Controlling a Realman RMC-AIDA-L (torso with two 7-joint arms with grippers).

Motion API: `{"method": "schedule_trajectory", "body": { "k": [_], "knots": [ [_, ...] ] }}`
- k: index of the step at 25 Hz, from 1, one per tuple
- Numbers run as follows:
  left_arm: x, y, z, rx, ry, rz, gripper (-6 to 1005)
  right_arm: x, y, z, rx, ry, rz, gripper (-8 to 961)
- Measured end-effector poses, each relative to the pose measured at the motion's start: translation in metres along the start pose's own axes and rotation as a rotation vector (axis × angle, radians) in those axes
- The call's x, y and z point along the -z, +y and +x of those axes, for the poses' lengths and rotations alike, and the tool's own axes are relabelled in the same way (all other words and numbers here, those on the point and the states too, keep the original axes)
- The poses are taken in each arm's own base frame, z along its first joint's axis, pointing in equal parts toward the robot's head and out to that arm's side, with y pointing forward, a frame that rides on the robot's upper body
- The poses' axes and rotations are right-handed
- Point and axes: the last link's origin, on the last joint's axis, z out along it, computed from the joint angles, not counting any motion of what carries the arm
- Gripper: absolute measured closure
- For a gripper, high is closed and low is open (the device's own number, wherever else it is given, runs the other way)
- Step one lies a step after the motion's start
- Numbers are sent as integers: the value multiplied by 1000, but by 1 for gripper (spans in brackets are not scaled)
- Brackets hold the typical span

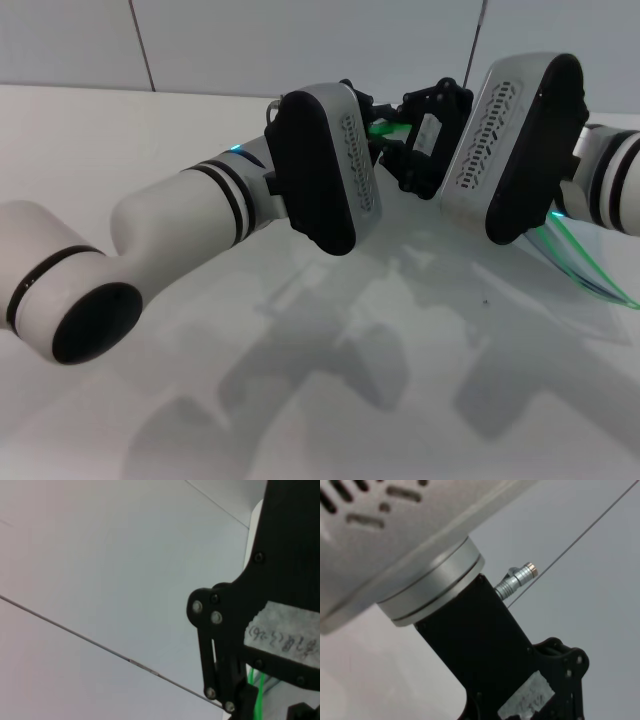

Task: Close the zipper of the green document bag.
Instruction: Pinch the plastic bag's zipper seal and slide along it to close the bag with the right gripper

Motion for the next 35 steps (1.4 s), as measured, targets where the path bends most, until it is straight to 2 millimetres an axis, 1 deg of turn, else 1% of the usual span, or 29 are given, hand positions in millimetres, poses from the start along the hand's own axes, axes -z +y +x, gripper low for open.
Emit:
{"method": "schedule_trajectory", "body": {
  "k": [10, 19, 24, 30, 35],
  "knots": [
    [0, 1, 1, 0, 4, 0, 947, 1, -2, 2, -3, 3, 6, 719],
    [1, 0, -3, -1, -6, 6, 946, 2, -3, 3, -8, 7, 11, 822],
    [2, -1, -5, 5, -14, 12, 947, 3, -6, 5, -15, 11, 21, 856],
    [4, -2, -8, 6, -21, 15, 946, 5, -9, 9, -22, 20, 26, 858],
    [4, -2, -9, -3, -25, 15, 946, 4, -8, 10, -17, 25, 19, 864]
  ]
}}
